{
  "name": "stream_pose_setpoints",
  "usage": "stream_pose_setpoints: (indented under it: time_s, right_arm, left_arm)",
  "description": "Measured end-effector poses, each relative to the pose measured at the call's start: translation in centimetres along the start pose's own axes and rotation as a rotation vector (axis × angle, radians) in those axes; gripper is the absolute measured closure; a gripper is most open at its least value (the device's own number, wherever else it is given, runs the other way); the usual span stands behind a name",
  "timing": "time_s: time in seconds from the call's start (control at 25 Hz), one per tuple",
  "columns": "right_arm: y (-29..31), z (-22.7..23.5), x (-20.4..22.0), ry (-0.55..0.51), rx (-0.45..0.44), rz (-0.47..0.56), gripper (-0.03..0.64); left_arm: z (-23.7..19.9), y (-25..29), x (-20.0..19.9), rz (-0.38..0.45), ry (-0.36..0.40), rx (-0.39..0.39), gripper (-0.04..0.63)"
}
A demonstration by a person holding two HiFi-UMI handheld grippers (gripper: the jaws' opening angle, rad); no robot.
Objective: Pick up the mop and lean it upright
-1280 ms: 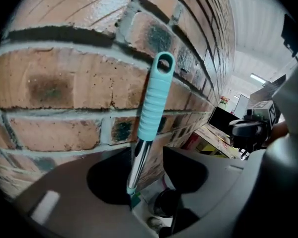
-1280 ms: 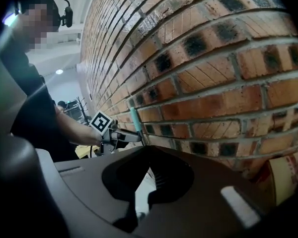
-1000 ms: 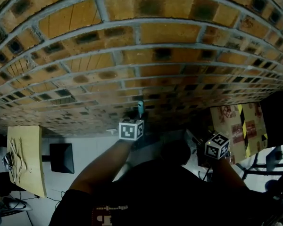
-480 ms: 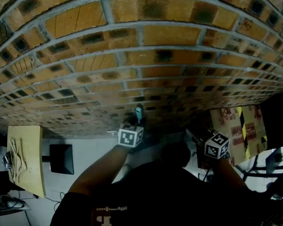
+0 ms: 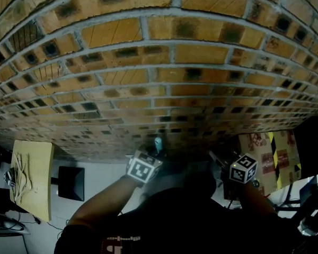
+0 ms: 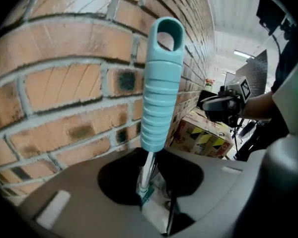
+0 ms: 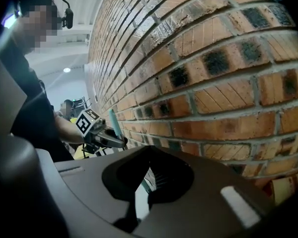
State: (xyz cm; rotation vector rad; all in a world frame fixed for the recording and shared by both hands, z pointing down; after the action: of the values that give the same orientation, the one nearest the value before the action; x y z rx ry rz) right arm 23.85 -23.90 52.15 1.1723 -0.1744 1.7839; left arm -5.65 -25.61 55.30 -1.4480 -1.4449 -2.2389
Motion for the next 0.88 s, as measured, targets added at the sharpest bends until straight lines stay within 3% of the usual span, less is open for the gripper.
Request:
stream_pose_setpoints:
  time_s: [0.44,0.88]
  right_arm:
    - [1.1,-2.2,-2.9,-0.061,-0.052,0.039,0.603]
    - [1.9,-3.2,-4.9,-0.092,-0.081,0.075,0.603]
  left_arm:
    - [-1.9,-10.1,-9.0,0.163,0.12,-0.019,0.494]
    - [-5.0,-19.7,-18.7,0.423,0.103,-0.028,0.494]
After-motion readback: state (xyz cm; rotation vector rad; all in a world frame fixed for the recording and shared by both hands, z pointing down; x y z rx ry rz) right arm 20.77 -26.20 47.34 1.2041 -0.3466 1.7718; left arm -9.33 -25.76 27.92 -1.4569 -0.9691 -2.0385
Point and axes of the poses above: the fingertips, and each gripper's own axes: y forward along the fingers, z to its right, x out of its underside, the point moved 9 cm from there along -y, backward along the fingers, and after that the axes turned 14 degrees about y, right-handed, at the moved point
